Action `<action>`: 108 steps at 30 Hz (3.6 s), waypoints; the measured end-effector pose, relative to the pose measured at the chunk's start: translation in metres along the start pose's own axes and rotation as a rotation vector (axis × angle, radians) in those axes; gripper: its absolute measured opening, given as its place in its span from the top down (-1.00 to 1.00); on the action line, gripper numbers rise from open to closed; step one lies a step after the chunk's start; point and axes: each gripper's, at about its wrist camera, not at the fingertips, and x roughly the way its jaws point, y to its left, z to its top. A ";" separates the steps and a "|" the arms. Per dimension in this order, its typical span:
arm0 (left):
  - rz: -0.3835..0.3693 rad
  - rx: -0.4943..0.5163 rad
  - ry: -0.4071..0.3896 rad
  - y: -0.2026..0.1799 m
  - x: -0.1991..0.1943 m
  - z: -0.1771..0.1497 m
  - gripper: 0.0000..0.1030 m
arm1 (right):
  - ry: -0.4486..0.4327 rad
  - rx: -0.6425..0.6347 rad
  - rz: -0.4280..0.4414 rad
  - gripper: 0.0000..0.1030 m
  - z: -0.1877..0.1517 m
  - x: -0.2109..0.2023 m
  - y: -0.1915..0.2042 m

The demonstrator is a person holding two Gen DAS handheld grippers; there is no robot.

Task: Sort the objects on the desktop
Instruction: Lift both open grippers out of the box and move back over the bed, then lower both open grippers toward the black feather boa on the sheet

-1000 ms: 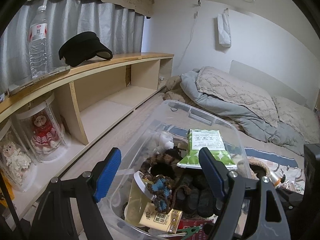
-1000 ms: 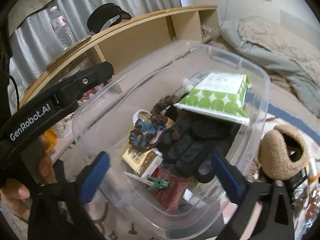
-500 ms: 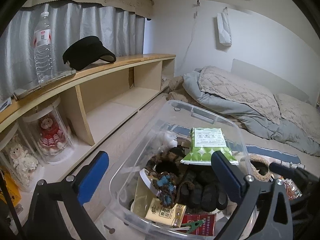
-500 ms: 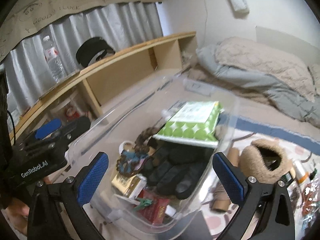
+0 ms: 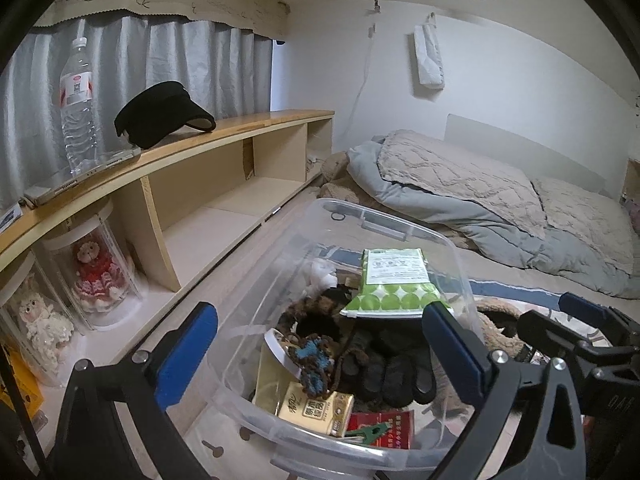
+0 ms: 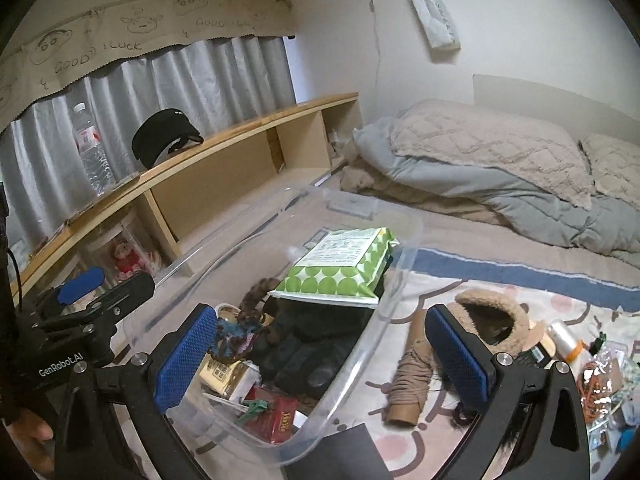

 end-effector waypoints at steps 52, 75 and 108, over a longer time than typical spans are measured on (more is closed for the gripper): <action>-0.251 0.051 -0.051 -0.136 -0.039 -0.013 -1.00 | -0.280 0.100 -0.441 -1.00 -0.056 -0.170 -0.186; -0.333 0.205 0.053 -0.239 0.016 -0.059 -1.00 | 0.004 0.165 -0.535 -1.00 -0.108 -0.065 -0.262; -0.314 0.387 0.184 -0.273 0.118 -0.107 -1.00 | 0.411 0.089 -0.505 -1.00 -0.180 0.085 -0.285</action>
